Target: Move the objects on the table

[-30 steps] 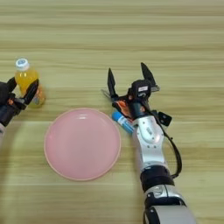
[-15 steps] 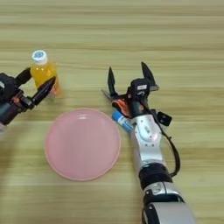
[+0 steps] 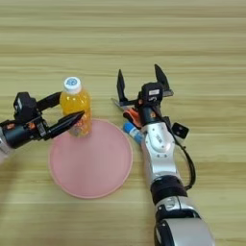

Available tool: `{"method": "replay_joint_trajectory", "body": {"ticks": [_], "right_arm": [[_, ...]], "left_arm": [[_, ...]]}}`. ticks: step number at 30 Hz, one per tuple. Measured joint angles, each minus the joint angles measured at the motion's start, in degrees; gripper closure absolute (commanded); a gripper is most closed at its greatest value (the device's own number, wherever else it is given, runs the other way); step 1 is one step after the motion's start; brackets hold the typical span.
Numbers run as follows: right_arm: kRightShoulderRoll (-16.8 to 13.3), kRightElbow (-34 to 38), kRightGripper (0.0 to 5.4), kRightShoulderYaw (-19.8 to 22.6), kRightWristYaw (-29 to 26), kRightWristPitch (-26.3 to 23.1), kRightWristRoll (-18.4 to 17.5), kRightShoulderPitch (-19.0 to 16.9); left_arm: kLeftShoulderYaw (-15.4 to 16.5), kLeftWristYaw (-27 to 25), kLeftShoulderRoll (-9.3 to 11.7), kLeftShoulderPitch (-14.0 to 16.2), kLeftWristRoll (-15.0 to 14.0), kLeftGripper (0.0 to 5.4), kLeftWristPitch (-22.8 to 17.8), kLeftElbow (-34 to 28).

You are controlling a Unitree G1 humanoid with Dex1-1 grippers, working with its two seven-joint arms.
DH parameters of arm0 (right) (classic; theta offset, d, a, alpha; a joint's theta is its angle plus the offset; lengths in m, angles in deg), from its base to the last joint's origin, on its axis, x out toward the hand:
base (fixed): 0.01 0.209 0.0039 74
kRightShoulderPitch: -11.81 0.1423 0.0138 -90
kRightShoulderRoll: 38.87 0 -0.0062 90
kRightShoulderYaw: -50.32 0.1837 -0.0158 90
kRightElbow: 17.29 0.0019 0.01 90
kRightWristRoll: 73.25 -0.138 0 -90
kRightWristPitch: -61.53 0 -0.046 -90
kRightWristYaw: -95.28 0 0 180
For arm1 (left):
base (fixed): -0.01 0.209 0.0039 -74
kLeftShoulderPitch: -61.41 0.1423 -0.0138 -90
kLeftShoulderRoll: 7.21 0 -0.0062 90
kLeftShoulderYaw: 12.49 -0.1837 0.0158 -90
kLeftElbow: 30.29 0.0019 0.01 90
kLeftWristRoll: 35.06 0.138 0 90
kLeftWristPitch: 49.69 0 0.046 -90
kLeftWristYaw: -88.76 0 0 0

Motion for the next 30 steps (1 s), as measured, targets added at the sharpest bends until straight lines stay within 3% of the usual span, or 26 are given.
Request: {"method": "replay_joint_trajectory", "body": {"ticks": [6,17,24,30], "right_arm": [[0.0,0.0,0.0,0.13,0.62,0.0,-0.01,0.11],[0.21,0.0,0.0,0.04,0.88,0.0,-0.01,0.31],[0.26,0.05,0.0,0.0,0.9,0.0,-0.01,0.32],[0.49,0.07,0.0,0.26,0.88,-0.15,-1.07,0.49]], "left_arm": [[-1.53,-3.85,0.17,-0.04,-0.43,1.98,-0.94,1.59],[-1.81,-6.27,-0.42,-0.32,-1.52,1.98,-2.33,7.75],[-1.82,-6.96,-1.06,-0.36,-0.84,1.98,0.18,11.7],[-2.45,-8.39,-0.74,-0.32,1.73,1.98,4.84,13.45]]}}
